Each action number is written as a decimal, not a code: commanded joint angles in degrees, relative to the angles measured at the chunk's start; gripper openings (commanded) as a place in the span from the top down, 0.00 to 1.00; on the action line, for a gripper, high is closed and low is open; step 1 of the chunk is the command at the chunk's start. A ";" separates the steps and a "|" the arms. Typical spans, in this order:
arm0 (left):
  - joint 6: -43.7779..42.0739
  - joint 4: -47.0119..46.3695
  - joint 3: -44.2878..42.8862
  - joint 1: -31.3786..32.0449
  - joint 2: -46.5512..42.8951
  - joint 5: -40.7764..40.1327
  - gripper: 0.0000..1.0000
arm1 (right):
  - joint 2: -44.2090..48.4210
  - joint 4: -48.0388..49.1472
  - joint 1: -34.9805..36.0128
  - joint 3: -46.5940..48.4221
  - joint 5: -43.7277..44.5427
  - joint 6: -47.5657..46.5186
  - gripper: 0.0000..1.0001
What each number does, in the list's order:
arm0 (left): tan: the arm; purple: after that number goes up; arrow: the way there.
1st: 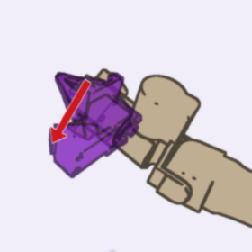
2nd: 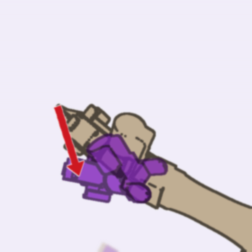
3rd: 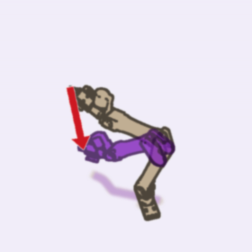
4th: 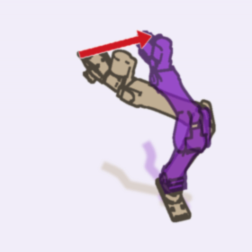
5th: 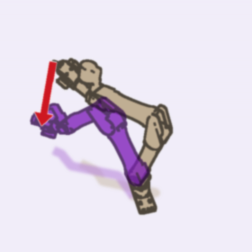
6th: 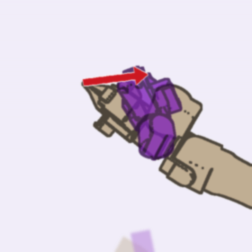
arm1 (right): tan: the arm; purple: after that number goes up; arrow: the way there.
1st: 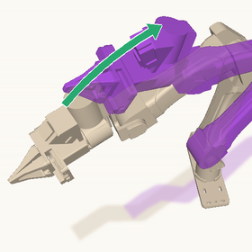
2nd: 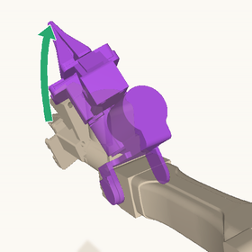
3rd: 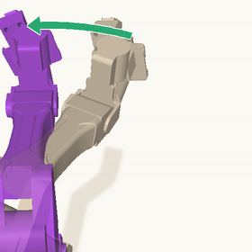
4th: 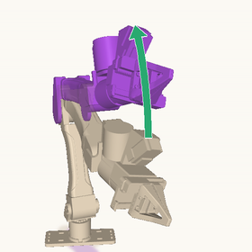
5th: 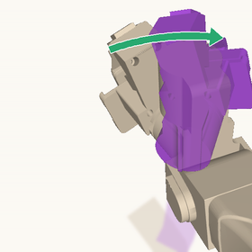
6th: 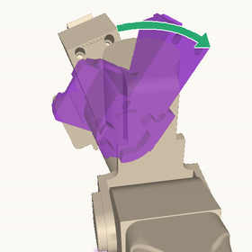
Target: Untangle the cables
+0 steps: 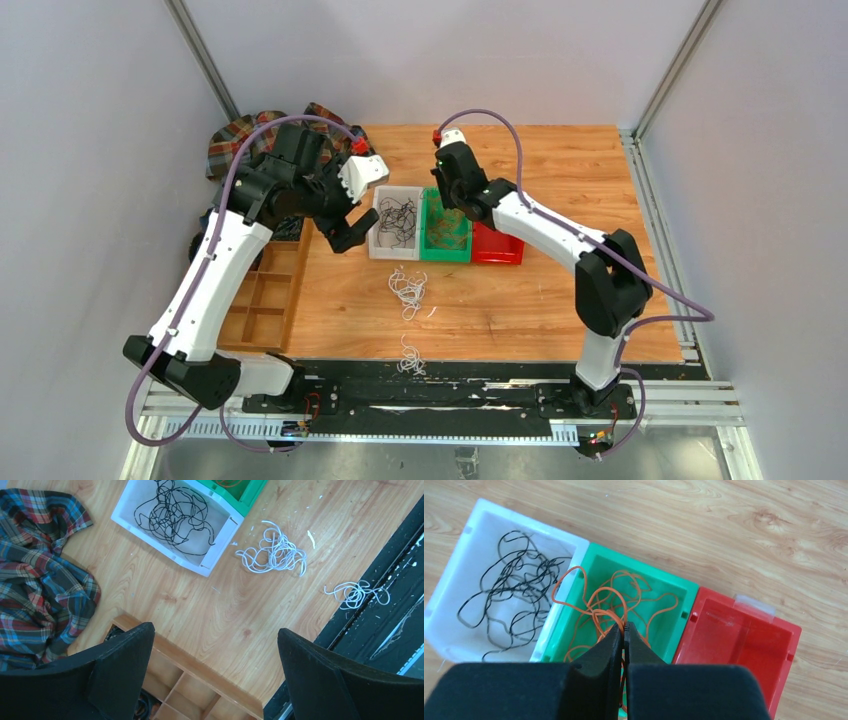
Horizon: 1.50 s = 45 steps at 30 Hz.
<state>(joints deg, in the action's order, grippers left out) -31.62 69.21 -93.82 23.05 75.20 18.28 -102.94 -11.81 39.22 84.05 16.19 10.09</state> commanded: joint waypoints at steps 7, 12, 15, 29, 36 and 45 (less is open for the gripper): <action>0.08 -0.05 0.84 -0.18 -1.81 -1.95 0.02 | -4.58 -3.24 -1.92 6.59 3.08 -2.95 0.78; -0.44 -0.11 0.83 -0.15 -1.90 -2.14 0.02 | -3.15 -3.37 -1.95 6.14 2.75 -2.76 0.41; -0.46 -0.04 0.83 -0.13 -1.74 -2.24 0.02 | -2.74 -3.43 -1.89 6.31 2.15 -2.75 0.38; -2.09 -0.13 3.70 -0.28 -0.82 -5.56 0.02 | 20.36 -0.41 16.16 -22.90 -7.07 4.25 0.33; -2.81 -0.05 3.54 -0.26 -0.58 -4.65 0.02 | 22.56 -2.64 30.67 -29.52 -8.61 7.64 0.26; -2.99 -0.06 3.73 -0.26 -0.97 -5.45 0.02 | 11.78 -3.75 36.18 -27.34 -16.92 5.57 0.36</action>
<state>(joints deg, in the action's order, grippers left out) -34.02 69.23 -90.28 23.05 74.48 13.34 -86.24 -14.15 74.35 54.81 2.96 15.90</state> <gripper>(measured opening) 0.980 0.674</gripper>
